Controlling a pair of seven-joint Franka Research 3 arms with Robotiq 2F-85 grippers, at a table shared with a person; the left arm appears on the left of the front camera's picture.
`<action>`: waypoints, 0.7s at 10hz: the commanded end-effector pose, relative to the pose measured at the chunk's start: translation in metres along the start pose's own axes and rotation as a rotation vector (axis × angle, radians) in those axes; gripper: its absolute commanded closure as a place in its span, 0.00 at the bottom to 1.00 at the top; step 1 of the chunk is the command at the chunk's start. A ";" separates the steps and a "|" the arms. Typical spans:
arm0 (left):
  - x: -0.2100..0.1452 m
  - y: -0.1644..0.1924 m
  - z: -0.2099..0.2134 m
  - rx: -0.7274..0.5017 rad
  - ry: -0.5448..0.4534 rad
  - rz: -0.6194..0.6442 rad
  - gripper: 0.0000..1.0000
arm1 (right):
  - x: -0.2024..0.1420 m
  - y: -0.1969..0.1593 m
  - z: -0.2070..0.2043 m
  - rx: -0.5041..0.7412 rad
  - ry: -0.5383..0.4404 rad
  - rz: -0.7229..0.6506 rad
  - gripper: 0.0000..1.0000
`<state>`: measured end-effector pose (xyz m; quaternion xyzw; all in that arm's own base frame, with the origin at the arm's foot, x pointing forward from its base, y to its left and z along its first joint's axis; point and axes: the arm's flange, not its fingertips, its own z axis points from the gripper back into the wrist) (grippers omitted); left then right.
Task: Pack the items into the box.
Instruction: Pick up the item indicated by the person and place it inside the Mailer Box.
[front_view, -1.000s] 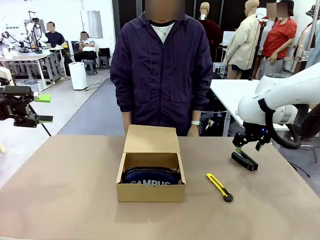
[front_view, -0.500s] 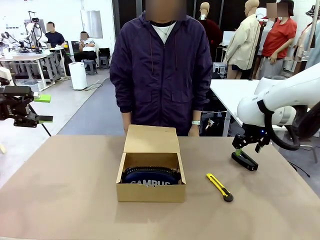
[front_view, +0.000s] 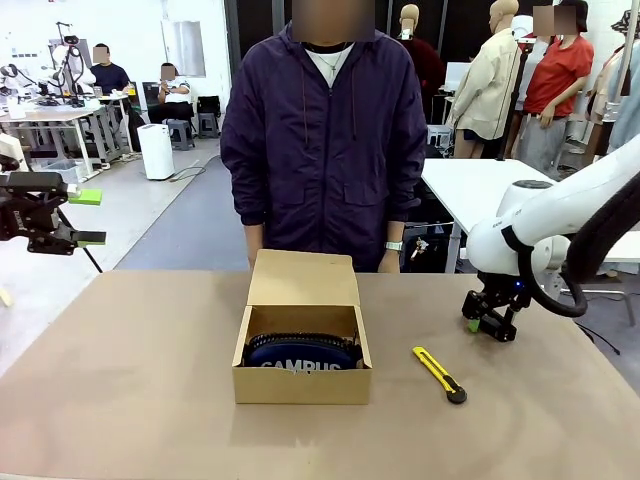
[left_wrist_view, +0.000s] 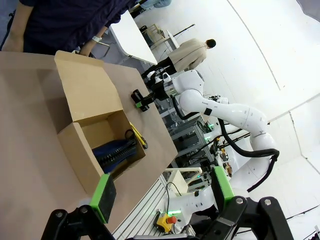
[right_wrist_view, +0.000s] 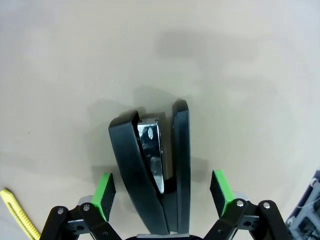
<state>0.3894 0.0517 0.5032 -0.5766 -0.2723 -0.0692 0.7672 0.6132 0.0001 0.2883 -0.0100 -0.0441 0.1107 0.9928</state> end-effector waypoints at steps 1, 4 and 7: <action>-0.001 -0.001 0.004 -0.002 0.013 0.000 0.00 | 0.011 -0.006 0.000 -0.044 0.002 0.038 0.00; -0.001 -0.001 0.004 -0.002 0.013 0.000 0.00 | 0.012 -0.006 -0.001 -0.025 -0.007 0.064 1.00; -0.001 -0.001 0.004 -0.002 0.013 0.000 0.00 | 0.013 -0.008 -0.003 -0.033 0.008 0.052 1.00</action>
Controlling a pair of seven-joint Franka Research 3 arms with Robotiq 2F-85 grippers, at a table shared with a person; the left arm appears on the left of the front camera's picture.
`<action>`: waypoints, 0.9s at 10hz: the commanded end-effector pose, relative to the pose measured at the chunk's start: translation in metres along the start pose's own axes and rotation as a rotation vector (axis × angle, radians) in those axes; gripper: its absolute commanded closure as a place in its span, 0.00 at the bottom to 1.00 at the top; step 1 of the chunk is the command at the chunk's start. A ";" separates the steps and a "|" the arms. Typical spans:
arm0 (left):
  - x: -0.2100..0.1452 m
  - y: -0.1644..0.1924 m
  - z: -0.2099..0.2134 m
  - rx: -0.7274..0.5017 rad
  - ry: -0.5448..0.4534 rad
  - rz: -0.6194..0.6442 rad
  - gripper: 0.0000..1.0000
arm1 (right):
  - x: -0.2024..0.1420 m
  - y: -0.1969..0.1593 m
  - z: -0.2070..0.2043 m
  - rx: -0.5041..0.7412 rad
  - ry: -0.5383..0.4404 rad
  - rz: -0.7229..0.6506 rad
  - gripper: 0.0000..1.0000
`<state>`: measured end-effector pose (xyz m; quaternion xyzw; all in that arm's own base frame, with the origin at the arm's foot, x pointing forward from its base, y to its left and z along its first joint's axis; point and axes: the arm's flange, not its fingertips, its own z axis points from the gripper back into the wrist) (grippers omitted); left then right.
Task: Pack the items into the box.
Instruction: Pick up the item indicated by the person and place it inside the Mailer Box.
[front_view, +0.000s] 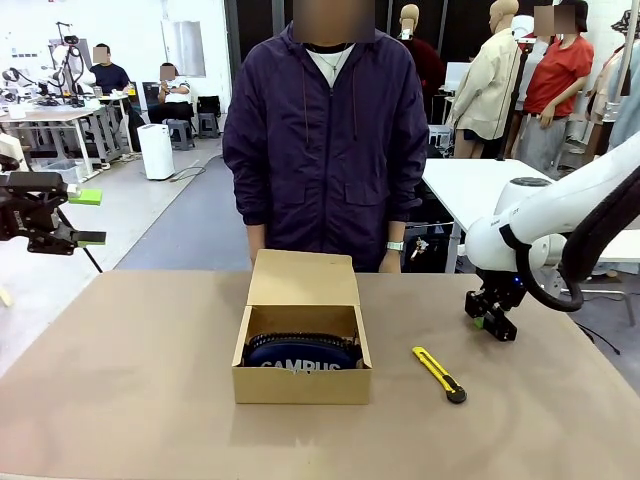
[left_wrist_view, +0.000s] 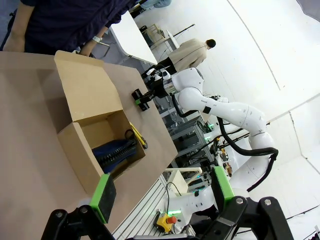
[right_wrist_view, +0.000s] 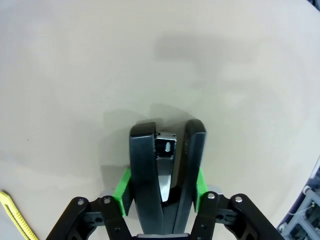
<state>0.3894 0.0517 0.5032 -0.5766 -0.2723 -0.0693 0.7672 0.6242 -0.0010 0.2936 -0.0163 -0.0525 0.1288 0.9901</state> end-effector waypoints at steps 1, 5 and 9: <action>-0.001 -0.001 0.004 -0.002 0.013 0.000 0.00 | 0.003 -0.004 -0.006 -0.021 0.028 0.023 1.00; -0.001 -0.001 0.004 -0.002 0.013 0.000 0.00 | 0.001 -0.005 -0.004 -0.024 0.034 0.031 1.00; -0.001 -0.001 0.004 -0.002 0.013 0.000 0.00 | -0.017 -0.014 0.070 -0.016 -0.027 0.087 1.00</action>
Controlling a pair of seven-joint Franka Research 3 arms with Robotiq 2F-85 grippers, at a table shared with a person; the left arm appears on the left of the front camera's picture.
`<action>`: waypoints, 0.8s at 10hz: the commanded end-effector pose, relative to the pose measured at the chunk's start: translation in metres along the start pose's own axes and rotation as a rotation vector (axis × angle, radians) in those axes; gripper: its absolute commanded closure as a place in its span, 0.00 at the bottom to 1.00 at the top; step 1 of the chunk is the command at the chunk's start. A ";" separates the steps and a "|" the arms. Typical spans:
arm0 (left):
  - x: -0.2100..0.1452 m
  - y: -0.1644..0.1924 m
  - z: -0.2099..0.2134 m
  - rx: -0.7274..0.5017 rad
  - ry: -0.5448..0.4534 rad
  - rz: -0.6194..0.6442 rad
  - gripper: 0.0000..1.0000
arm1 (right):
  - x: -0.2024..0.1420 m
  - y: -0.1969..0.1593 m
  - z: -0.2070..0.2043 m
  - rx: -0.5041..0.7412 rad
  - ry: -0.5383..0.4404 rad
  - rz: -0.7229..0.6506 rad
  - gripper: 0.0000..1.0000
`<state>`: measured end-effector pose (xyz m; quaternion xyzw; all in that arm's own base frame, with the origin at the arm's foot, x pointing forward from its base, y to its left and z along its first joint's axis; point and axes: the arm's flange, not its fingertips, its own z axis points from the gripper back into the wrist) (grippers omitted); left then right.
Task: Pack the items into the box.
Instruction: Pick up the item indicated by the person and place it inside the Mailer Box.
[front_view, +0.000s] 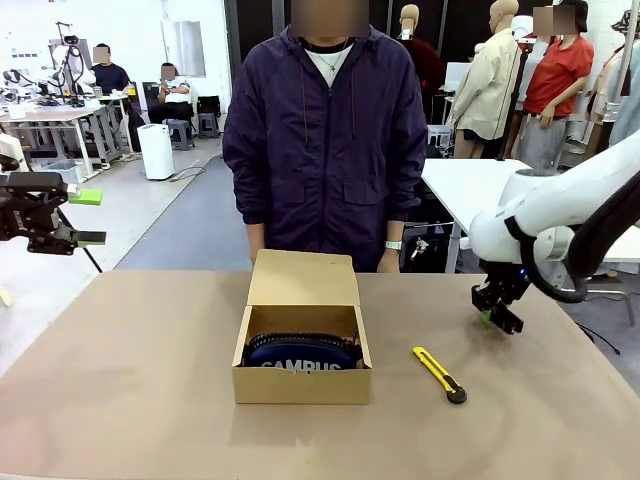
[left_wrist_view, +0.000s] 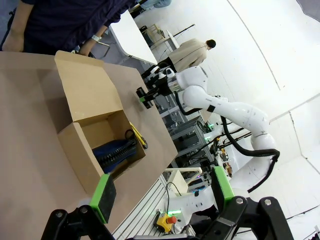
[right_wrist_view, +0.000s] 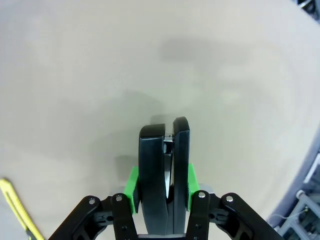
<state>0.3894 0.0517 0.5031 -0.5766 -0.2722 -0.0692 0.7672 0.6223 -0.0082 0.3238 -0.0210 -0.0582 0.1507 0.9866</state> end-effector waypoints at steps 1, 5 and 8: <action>-0.001 -0.002 0.004 -0.002 0.013 -0.001 0.00 | -0.039 -0.001 0.103 0.007 -0.037 0.067 1.00; -0.001 -0.002 0.004 -0.002 0.013 -0.001 0.00 | -0.142 0.020 0.213 0.034 -0.133 0.168 1.00; -0.001 -0.002 0.004 -0.002 0.013 -0.001 0.00 | -0.124 0.024 0.221 -0.001 -0.114 0.159 1.00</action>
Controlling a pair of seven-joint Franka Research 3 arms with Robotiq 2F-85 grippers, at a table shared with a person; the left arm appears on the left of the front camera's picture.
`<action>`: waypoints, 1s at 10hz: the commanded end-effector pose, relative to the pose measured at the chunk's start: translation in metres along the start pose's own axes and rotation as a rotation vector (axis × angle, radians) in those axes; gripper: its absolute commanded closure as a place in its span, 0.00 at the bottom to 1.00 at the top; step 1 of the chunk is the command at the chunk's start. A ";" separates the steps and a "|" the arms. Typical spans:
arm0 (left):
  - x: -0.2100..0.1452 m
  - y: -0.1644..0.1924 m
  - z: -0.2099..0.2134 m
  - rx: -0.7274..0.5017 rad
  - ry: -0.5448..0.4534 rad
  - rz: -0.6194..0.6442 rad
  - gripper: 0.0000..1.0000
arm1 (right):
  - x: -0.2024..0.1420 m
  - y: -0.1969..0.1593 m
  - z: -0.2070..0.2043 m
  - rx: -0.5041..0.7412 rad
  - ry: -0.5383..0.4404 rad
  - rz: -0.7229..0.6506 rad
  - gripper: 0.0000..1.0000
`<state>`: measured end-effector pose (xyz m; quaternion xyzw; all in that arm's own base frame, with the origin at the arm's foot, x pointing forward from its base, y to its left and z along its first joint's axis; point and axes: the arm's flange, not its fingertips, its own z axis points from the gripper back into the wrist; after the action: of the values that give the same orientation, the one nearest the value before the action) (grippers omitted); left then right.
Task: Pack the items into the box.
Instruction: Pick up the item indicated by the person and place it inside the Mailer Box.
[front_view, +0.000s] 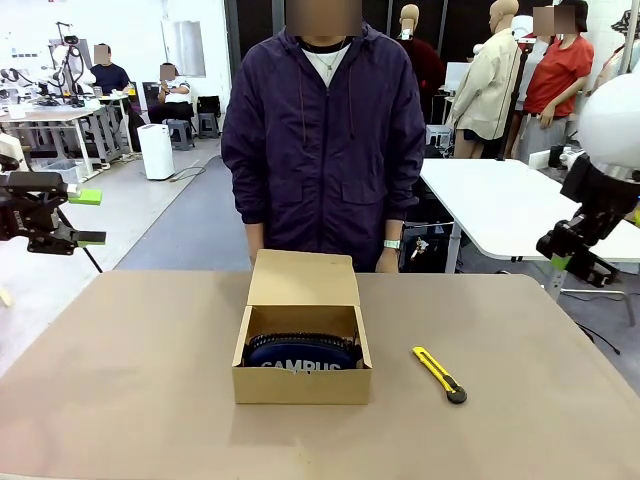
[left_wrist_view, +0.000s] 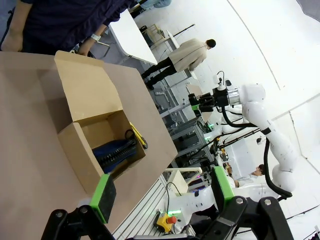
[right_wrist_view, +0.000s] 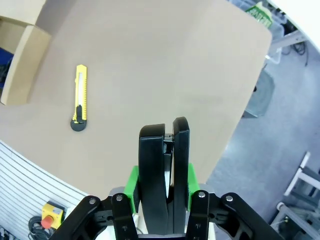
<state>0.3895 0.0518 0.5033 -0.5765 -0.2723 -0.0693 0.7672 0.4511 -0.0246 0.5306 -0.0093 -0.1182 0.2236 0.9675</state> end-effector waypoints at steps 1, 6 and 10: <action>-0.001 -0.001 0.004 -0.002 0.013 0.000 0.00 | 0.020 -0.002 -0.007 -0.012 0.014 0.014 1.00; -0.001 -0.001 0.004 -0.002 0.013 0.000 0.00 | 0.106 0.097 -0.005 0.154 -0.332 0.462 1.00; -0.001 -0.001 0.004 -0.002 0.013 0.000 0.00 | 0.186 0.247 -0.032 0.395 -0.417 0.977 1.00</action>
<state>0.3895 0.0516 0.5033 -0.5767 -0.2721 -0.0695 0.7672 0.4962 0.2845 0.5275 0.1244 -0.2556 0.6149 0.7356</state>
